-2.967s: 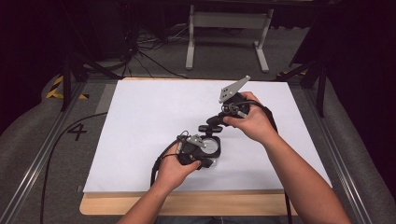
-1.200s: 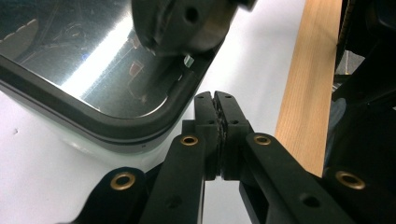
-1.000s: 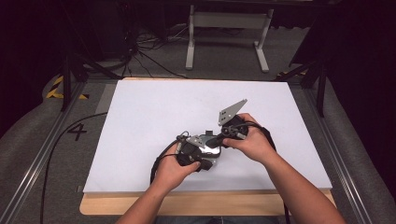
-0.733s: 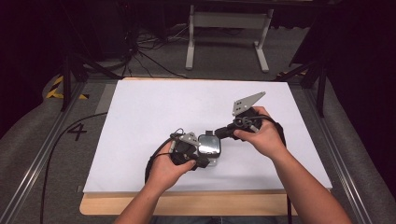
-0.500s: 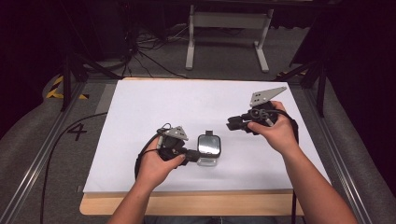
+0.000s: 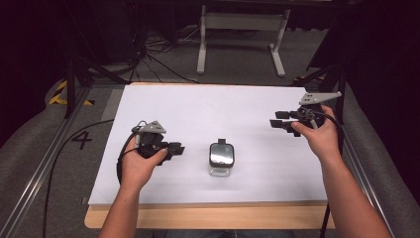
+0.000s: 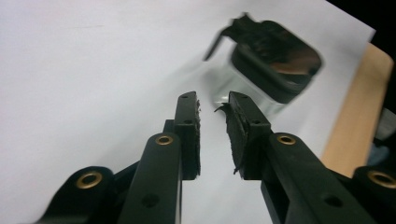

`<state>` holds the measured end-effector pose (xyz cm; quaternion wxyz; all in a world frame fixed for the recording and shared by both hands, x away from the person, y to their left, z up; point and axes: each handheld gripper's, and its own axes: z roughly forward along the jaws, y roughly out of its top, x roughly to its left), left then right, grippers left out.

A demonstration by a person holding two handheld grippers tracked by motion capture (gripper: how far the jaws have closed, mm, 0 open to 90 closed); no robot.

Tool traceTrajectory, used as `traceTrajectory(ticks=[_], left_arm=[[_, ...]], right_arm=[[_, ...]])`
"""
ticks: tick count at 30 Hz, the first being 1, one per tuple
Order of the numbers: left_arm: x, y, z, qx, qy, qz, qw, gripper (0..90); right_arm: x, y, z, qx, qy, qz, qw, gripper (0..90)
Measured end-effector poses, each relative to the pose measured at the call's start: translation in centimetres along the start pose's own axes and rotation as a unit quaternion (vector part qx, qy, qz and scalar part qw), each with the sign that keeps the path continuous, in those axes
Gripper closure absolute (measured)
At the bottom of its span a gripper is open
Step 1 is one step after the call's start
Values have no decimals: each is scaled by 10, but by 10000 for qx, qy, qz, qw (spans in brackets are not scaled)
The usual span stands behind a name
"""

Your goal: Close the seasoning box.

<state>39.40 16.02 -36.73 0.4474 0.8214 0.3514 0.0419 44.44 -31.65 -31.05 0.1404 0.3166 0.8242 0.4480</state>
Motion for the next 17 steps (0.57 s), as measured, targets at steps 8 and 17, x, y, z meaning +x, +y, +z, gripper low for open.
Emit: traceTrajectory(ticks=[8, 17], left_arm=[[35, -21, 10, -175, 602, -152, 9979, 620], [44, -29, 17, -157, 664, -296, 9972, 562]], right_arm=[[-40, -48, 2, 307, -513, 231, 9979, 498], [-52, -87, 6, 355, -616, 610, 9956, 498]])
